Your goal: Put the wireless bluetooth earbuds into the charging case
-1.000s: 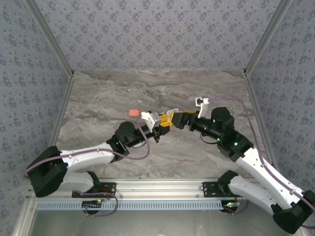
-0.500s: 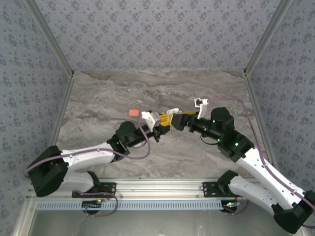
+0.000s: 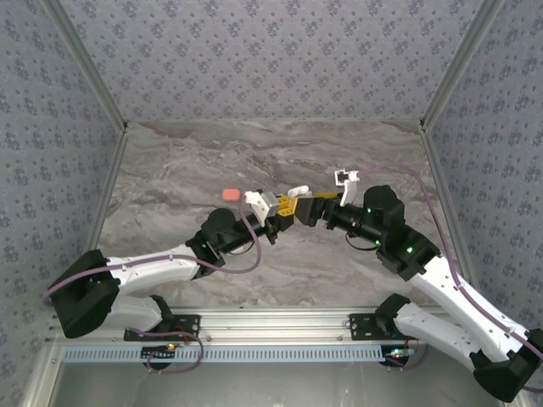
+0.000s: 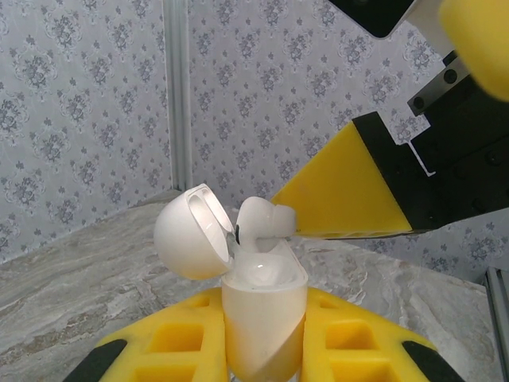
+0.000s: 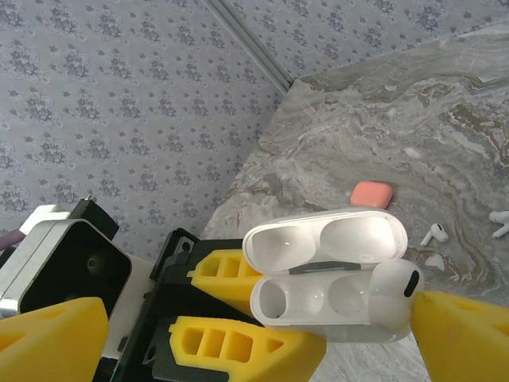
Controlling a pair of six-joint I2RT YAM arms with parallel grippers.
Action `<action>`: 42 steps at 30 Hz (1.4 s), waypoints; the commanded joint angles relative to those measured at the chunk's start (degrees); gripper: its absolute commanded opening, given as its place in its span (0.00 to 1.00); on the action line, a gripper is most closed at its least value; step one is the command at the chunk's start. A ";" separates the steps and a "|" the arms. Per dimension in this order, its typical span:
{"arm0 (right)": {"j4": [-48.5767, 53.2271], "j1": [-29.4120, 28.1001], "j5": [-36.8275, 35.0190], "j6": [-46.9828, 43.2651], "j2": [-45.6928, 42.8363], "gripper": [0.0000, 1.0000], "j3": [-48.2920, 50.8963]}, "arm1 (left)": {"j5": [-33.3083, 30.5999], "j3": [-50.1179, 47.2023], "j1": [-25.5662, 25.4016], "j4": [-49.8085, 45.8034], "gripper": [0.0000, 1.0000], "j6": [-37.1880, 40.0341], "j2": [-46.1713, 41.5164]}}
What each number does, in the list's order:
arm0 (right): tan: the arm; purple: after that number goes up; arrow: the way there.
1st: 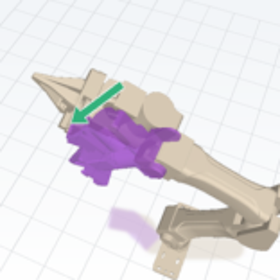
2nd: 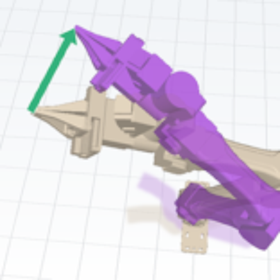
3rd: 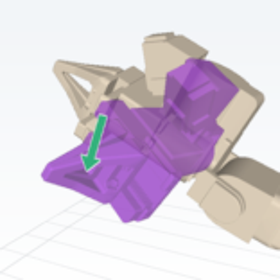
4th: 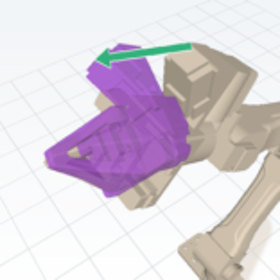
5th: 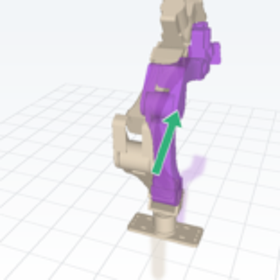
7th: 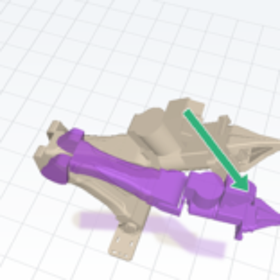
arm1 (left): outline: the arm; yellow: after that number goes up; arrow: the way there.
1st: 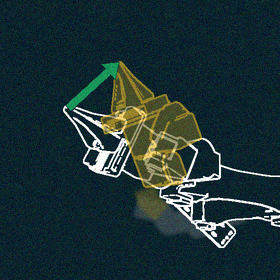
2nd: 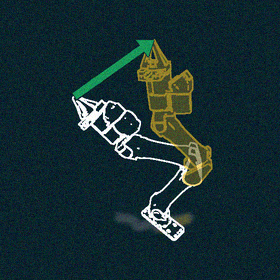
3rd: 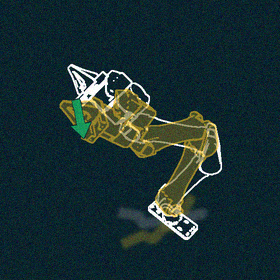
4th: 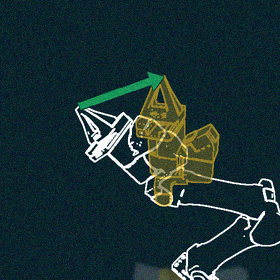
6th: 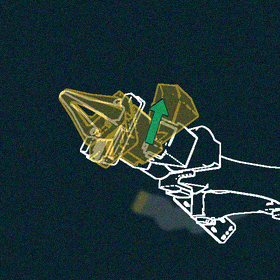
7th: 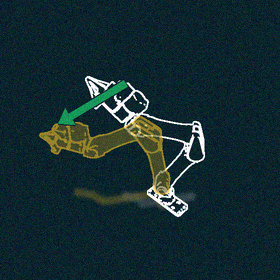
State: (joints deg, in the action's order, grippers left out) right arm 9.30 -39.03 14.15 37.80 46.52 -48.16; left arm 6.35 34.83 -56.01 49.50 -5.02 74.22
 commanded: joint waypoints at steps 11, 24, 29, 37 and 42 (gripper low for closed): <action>-0.21 -1.37 -0.62 -1.30 0.25 1.00 -2.09 | 0.51 2.43 -0.24 1.57 0.00 -0.77 0.74; 0.04 -1.75 0.05 -1.26 -0.61 1.00 -2.38 | 0.86 2.33 -0.22 1.92 0.00 -0.87 0.79; 2.08 -1.73 -1.50 -3.14 -0.44 1.00 -2.99 | 1.03 2.26 -0.24 2.23 0.00 -1.05 0.73; 4.41 -1.73 -2.82 -3.61 0.14 1.00 -3.78 | 1.14 2.12 -0.24 2.45 0.00 -1.18 0.68; 2.15 -1.84 -0.35 -3.51 0.14 1.00 -3.72 | 1.04 2.18 -0.24 2.45 0.00 -1.07 0.74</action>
State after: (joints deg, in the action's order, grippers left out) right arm 12.29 -40.45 12.56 35.44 46.76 -49.98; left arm 6.61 35.00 -56.01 49.52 -5.61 74.83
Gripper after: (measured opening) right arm 0.998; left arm 0.187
